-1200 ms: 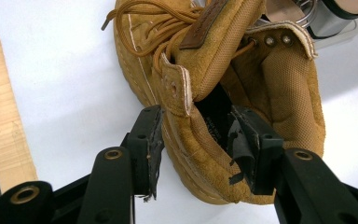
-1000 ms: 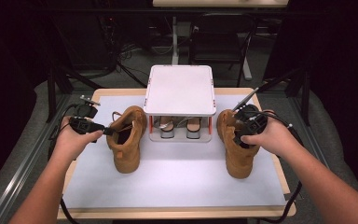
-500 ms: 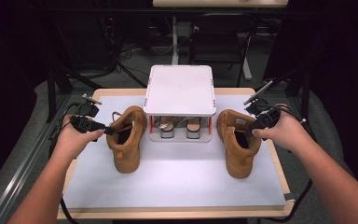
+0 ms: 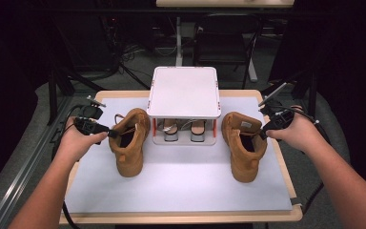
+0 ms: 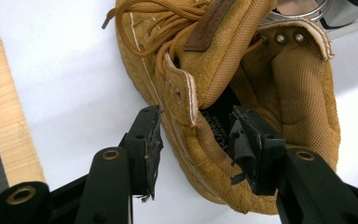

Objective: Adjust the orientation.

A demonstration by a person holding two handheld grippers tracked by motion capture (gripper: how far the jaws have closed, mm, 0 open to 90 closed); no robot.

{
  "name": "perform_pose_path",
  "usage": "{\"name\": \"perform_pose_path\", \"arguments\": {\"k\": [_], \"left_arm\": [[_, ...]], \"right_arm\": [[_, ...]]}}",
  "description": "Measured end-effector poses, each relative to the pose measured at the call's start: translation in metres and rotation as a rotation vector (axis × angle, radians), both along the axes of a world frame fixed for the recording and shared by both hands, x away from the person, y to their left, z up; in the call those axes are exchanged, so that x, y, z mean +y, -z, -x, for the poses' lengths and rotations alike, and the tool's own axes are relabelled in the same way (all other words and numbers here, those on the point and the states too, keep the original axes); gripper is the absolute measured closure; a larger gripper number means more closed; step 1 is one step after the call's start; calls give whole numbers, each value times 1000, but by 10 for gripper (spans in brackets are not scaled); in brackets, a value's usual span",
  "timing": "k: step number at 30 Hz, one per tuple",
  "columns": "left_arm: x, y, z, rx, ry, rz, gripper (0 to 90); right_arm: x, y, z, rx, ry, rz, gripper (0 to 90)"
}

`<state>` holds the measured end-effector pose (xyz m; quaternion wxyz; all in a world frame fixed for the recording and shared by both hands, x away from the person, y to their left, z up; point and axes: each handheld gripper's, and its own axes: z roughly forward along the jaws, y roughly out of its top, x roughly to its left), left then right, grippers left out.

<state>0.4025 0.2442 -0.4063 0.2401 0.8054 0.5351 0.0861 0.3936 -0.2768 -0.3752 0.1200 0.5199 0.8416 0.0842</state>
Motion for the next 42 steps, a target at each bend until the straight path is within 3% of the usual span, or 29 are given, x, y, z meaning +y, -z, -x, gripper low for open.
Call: {"name": "perform_pose_path", "arguments": {"k": [9, 13, 21, 29, 42], "left_arm": [[0, 7, -3, 14, -3, 1, 535], [-1, 10, -5, 28, 3, -14, 535], [-5, 18, -11, 55, 2, -28, 537], [-13, 26, -19, 86, 14, -66, 553], [-22, 40, -28, 160, 14, -124, 636]], "right_arm": [[2, 15, -4, 22, 2, -11, 561], [4, 23, -5, 43, -5, 6, 561], [7, 27, -6, 43, -13, 2, 570], [7, 34, -4, 23, -2, -9, 574], [7, 37, -7, 48, -9, 13, 577]]}}
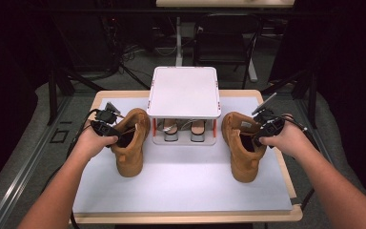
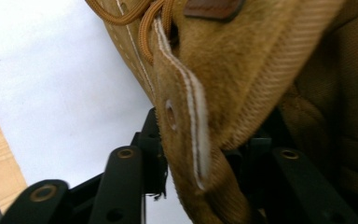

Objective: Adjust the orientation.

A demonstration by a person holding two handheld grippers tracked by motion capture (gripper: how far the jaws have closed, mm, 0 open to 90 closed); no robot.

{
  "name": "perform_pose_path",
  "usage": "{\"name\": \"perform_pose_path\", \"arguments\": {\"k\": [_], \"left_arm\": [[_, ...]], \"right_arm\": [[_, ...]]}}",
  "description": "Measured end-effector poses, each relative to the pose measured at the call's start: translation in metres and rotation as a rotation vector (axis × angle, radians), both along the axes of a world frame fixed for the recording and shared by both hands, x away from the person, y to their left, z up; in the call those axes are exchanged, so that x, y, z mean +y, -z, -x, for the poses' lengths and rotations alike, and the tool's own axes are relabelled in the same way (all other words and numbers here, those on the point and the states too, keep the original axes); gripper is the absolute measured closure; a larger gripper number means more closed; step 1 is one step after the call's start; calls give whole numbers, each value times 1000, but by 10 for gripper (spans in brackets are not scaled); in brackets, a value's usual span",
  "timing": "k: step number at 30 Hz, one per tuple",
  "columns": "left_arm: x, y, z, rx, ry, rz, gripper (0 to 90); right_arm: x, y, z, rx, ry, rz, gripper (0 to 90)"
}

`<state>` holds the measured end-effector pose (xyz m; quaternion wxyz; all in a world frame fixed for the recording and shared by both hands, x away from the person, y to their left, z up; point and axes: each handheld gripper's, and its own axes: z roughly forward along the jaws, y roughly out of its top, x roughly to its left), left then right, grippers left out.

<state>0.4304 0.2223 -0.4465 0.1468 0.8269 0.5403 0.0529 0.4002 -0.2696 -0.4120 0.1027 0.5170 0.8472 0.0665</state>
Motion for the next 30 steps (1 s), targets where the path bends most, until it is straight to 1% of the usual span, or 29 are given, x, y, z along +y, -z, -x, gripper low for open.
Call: {"name": "perform_pose_path", "arguments": {"k": [3, 4, 5, 6, 7, 8, 10, 11, 12, 13, 14, 15, 16, 17, 18, 19, 20, 21, 24, 25, 27, 28, 29, 30], "left_arm": [[-1, 3, -2, 11, -5, -11, 648], [-2, 4, -2, 11, -7, -9, 648], [-3, 4, -2, 17, -5, -14, 650], [-3, 4, -3, 16, 7, -25, 655], [-4, 4, -3, 18, 7, -29, 662], [-4, 4, -3, 21, 11, -37, 667], [-4, 4, -3, 25, 11, -41, 677], [-4, 4, -4, 24, 13, -43, 681], [-4, 4, -4, 34, 10, -38, 684], [-4, 5, -4, 35, 8, -37, 687], [-4, 5, -4, 33, 5, -34, 691], [-3, 5, -4, 34, 11, -38, 694], [-3, 5, -4, 37, 7, -36, 696], [-3, 5, -4, 39, 7, -36, 700], [-3, 6, -4, 40, 2, -32, 703], [-3, 6, -5, 40, 2, -31, 705], [-3, 6, -5, 41, 4, -31, 707], [-2, 6, -5, 43, 9, -33, 708], [-2, 6, -5, 46, 4, -29, 709], [-2, 6, -5, 48, 4, -28, 710], [-2, 6, -6, 50, 3, -25, 712], [-2, 7, -6, 46, 0, -24, 713], [-2, 7, -5, 48, -7, -20, 715], [-2, 7, -5, 48, -8, -20, 718]], "right_arm": [[1, 2, 0, -5, 8, 1, 578], [1, 2, 0, 3, 3, 5, 578], [1, 3, -1, -1, 4, 2, 579], [1, 3, -1, 0, 9, 1, 580], [1, 2, -1, 8, 6, 11, 580], [1, 3, -2, 3, 11, 6, 580], [2, 6, -3, 7, 22, 10, 581], [2, 7, -3, 0, 32, -2, 582], [2, 9, -3, 1, 34, -8, 582], [1, 10, -5, 13, 25, -1, 584], [1, 13, -5, 13, 29, 1, 585], [2, 15, -6, 19, 35, 3, 586], [2, 19, -6, 10, 37, -6, 588], [2, 20, -7, 24, 36, -3, 589], [2, 22, -7, 16, 33, 5, 594], [2, 23, -8, 30, 34, -1, 597], [2, 24, -9, 27, 32, -1, 600], [1, 26, -10, 25, 40, -5, 602], [0, 29, -13, 37, 41, -6, 606], [1, 31, -13, 33, 53, -6, 608], [0, 32, -14, 51, 59, -20, 613], [0, 32, -14, 46, 62, -24, 613], [-1, 32, -15, 57, 56, -22, 615], [0, 33, -15, 54, 70, -32, 620]]}}
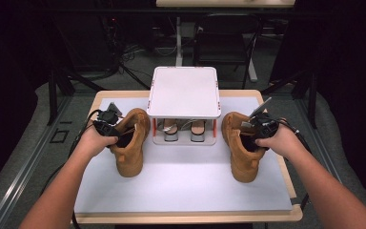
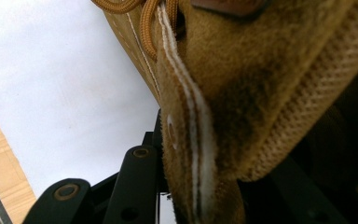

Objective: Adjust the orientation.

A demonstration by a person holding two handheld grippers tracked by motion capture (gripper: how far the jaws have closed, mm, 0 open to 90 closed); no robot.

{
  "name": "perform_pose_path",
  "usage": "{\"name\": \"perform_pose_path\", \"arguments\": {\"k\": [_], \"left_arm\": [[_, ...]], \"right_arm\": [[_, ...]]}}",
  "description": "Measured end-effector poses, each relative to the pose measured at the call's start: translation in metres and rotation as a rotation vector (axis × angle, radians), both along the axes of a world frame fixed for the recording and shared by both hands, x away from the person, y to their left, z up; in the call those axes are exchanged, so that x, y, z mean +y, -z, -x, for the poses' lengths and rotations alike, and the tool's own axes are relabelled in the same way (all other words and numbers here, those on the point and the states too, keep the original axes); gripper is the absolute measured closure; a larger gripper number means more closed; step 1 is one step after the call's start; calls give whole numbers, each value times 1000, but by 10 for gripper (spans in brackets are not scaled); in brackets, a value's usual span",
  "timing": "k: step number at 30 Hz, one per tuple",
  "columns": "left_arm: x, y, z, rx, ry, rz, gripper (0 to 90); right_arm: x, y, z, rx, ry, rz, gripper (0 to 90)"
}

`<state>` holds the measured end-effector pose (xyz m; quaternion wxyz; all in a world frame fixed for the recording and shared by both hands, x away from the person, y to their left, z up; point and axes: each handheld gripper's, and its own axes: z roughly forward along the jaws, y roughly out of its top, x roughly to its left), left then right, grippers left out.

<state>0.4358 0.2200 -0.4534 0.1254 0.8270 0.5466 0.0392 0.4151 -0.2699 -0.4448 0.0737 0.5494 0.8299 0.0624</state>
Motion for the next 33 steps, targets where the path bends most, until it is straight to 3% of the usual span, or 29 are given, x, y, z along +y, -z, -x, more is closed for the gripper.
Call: {"name": "perform_pose_path", "arguments": {"k": [11, 15, 19, 25, 30, 31, 33], "left_arm": [[0, 0, -1, 2, -10, -3, 755], [-1, 0, -1, 5, -5, -12, 761], [-2, -1, -2, 18, 1, -27, 765], [-2, -1, -6, 49, -17, -29, 766], [-2, -1, -8, 71, -23, -30, 761], [-3, -1, -8, 74, -25, -35, 759], [-3, 0, -9, 79, -26, -39, 757]], "right_arm": [[2, 0, -2, 48, 10, 28, 761], [5, 2, -2, 30, 15, 20, 793], [4, 2, -2, 31, 34, 20, 796], [3, 1, -5, 68, 62, 25, 784], [4, 2, -4, 48, 84, 36, 753], [4, 1, -5, 63, 80, 46, 749], [4, 2, -4, 46, 109, 45, 739]]}}
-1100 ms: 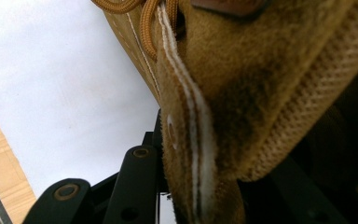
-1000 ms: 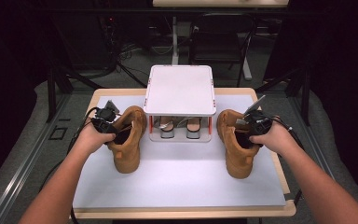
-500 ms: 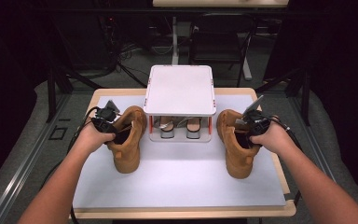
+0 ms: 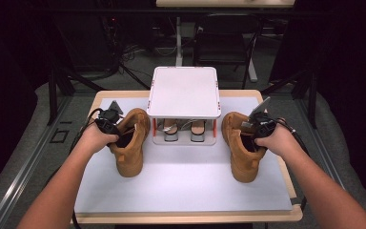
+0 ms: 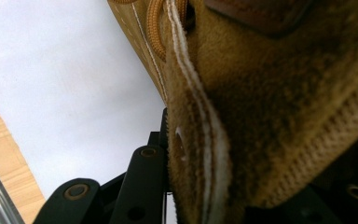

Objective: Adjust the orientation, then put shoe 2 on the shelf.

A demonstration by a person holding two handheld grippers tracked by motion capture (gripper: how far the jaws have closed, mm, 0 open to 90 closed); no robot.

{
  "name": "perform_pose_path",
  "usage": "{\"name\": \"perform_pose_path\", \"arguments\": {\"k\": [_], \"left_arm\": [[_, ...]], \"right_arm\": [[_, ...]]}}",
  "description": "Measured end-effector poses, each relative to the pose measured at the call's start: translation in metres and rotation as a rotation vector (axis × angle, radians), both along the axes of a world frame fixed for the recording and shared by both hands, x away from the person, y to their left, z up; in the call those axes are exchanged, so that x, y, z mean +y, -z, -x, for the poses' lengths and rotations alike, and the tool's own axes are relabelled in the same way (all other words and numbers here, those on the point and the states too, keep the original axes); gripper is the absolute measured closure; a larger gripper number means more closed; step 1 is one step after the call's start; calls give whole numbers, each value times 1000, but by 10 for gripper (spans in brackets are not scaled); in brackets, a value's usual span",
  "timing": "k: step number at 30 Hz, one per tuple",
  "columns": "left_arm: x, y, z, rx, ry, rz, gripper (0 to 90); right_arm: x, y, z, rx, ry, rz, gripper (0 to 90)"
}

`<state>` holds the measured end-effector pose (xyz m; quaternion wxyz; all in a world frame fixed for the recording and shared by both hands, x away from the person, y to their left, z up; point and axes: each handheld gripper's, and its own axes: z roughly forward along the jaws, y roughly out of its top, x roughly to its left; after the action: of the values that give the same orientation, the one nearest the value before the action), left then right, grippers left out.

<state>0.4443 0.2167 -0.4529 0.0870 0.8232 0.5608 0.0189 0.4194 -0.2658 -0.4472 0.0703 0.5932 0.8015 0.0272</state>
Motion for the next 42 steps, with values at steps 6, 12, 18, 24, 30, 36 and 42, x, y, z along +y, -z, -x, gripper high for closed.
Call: {"name": "perform_pose_path", "arguments": {"k": [6, 12, 18, 24, 30, 36, 42], "left_arm": [[0, 1, -2, 17, -9, -4, 749], [0, 1, -1, 13, -9, -2, 752], [2, 1, 0, 4, -10, 12, 765], [3, 1, 0, 5, -25, 21, 780], [4, 1, 0, 4, -29, 26, 779], [3, 1, 0, -5, -25, 20, 784], [3, 1, 1, -19, -34, 35, 792]], "right_arm": [[-2, -1, -1, 8, 32, 8, 689], [-4, -1, -2, 42, 58, -13, 710], [-2, 0, -3, 63, 89, -53, 770], [-4, 1, -3, 53, 84, -72, 787], [-2, 0, -3, 59, 78, -64, 797], [-4, -1, -3, 64, 44, -70, 790], [-2, 0, -1, 40, 55, -72, 787]]}}
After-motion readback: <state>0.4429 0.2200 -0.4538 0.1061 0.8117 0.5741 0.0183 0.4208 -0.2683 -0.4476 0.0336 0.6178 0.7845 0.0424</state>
